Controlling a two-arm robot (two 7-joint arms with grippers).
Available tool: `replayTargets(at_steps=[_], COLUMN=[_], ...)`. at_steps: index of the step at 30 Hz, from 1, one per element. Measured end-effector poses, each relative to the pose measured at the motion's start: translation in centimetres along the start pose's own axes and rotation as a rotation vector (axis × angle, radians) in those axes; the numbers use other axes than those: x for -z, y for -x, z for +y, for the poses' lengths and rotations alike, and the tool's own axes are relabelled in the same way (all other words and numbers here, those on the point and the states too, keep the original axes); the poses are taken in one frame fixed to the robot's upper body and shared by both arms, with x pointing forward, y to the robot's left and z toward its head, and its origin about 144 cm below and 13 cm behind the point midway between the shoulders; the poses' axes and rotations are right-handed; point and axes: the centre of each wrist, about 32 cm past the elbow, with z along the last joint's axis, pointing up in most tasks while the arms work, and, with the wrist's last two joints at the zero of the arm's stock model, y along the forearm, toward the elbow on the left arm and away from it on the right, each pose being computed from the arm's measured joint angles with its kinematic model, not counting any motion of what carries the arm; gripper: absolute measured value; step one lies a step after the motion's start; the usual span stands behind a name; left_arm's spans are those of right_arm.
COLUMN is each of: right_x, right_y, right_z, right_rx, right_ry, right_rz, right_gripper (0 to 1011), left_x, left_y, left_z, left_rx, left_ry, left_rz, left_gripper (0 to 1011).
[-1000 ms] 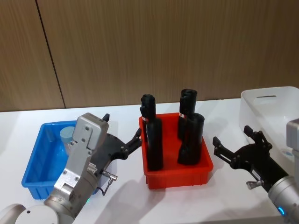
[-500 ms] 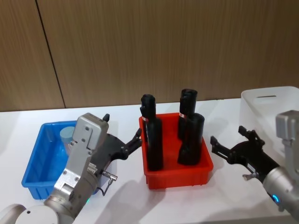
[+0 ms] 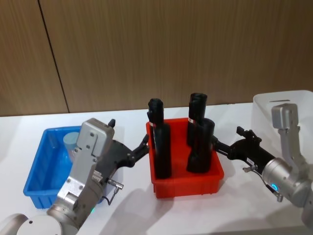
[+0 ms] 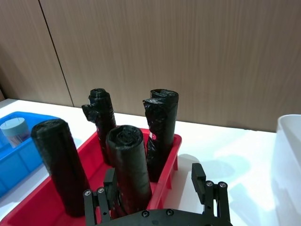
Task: Pick the cotton swabs from the blue box and place them into the white box.
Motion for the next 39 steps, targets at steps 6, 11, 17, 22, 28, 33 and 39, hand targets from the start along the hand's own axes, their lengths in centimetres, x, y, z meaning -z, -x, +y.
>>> replayTargets(at_steps=[6, 11, 17, 22, 28, 33, 39], right_x=[0.1, 0.0, -0.2, -0.4, -0.5, -0.6, -0.7], right_y=[-0.9, -1.3, -1.6, -1.7, -1.9, -2.0, -2.1], right_z=[2.2, 3.5, 4.6, 5.1, 5.6, 5.7, 5.9], right_rx=[-0.026, -0.042, -0.055, -0.065, -0.093, -0.14, -0.201], right_ry=[0.004, 0.005, 0.004, 0.002, -0.005, -0.018, -0.036], right_rz=[0.027, 0.042, 0.051, 0.056, 0.067, 0.078, 0.082], right_gripper=[1002, 1002, 1002, 1002, 1002, 1002, 1002], left_x=[0.0, 0.0, 0.0, 0.0, 0.0, 0.0, 0.0], left_y=[0.0, 0.0, 0.0, 0.0, 0.0, 0.0, 0.0], left_z=[0.0, 0.0, 0.0, 0.0, 0.0, 0.0, 0.0], left_rx=[0.0, 0.0, 0.0, 0.0, 0.0, 0.0, 0.0], left_ry=[0.0, 0.0, 0.0, 0.0, 0.0, 0.0, 0.0], left_rz=[0.0, 0.0, 0.0, 0.0, 0.0, 0.0, 0.0], left_gripper=[1004, 1004, 1004, 1004, 1004, 1004, 1004])
